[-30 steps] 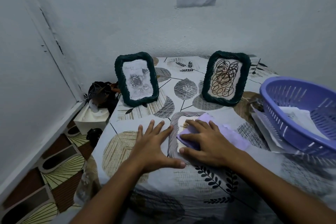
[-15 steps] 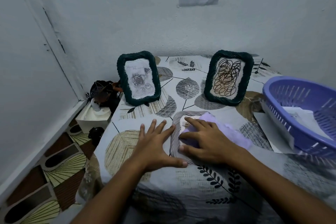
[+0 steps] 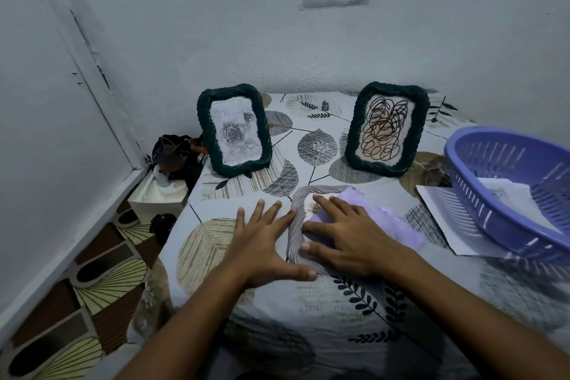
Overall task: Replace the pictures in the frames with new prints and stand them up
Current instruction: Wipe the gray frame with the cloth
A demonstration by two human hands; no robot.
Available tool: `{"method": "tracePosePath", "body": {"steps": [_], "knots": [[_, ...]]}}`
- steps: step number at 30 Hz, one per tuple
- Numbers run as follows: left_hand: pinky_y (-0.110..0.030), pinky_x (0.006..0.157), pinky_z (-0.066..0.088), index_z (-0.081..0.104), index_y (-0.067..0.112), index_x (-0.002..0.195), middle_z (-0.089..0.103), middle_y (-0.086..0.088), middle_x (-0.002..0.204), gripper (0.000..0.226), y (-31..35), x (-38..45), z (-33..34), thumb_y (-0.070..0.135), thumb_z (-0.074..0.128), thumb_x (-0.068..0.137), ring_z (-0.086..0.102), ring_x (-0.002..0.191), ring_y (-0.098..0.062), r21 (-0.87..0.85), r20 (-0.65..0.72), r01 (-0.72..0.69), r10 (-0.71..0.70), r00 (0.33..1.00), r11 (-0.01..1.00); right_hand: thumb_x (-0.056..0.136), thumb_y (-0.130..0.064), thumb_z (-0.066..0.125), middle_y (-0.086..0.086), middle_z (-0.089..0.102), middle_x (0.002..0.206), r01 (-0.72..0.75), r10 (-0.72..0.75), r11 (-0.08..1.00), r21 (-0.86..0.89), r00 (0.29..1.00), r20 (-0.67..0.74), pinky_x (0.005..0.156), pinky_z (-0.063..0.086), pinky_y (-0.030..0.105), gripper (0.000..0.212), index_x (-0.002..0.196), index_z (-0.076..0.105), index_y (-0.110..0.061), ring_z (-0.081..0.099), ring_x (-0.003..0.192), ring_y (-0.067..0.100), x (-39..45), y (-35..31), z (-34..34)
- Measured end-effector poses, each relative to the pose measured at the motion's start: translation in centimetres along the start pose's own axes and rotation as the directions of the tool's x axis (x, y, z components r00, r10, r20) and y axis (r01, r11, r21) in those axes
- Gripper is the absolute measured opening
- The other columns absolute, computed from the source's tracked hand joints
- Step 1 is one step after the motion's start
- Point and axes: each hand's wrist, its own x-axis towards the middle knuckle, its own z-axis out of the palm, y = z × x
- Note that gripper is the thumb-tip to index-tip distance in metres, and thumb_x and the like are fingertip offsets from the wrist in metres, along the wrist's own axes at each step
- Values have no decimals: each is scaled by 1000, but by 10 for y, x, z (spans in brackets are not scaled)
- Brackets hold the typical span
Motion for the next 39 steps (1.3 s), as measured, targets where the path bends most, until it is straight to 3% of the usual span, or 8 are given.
{"method": "tracePosePath", "body": {"steps": [5,21,26,30,33,36,39], "knots": [[-55,116,-10,8,44,151,1,10,162,126,0,0,-1,101,39,43,-16,147,-13,5,6,2,-3,1000,1000,78,-78,5,4,-2,162,-36,36,999,-17,999,10,113,16,45,76,139,35,-45,3,147,28,3,-1,-3],[-54,117,-11,10,44,151,1,11,162,126,0,0,0,101,41,42,-16,147,-12,5,4,5,-5,1000,1000,72,-77,0,2,-1,162,-46,44,997,67,999,27,115,10,46,81,138,38,-47,-6,148,28,0,-1,-5],[-54,117,-11,10,44,151,0,11,162,127,0,0,0,102,39,41,-16,147,-12,1,2,3,-3,1000,1000,69,-78,-2,3,0,162,-85,81,995,57,995,59,116,3,47,85,142,31,-50,-6,147,29,3,1,-5],[-53,117,-12,9,45,151,-1,11,162,128,0,0,0,102,40,41,-16,147,-12,1,5,5,-5,1000,1000,77,-82,4,5,-1,161,-120,121,993,-21,991,50,117,-3,54,78,141,33,-48,-8,147,32,3,11,-7],[-53,116,-12,8,45,151,-1,12,162,128,0,0,-1,102,40,40,-16,147,-12,9,9,7,-7,1000,1000,85,-73,10,7,-5,161,-206,208,978,-39,976,56,115,-5,58,67,145,24,-48,-12,146,35,6,23,-8],[-53,117,-12,8,45,151,-1,11,162,129,-1,0,-1,103,38,39,-16,147,-12,15,13,10,-10,1000,1000,90,-68,15,6,-14,160,-191,189,982,7,975,118,113,-8,62,60,147,18,-49,-21,144,35,9,23,-5],[-53,117,-12,8,45,151,-1,11,162,129,-1,0,0,103,38,40,-16,147,-13,26,11,10,-10,1000,1000,92,-67,18,4,-20,159,-184,181,983,18,977,116,113,-11,61,56,145,24,-50,-25,143,34,3,20,-12]]}}
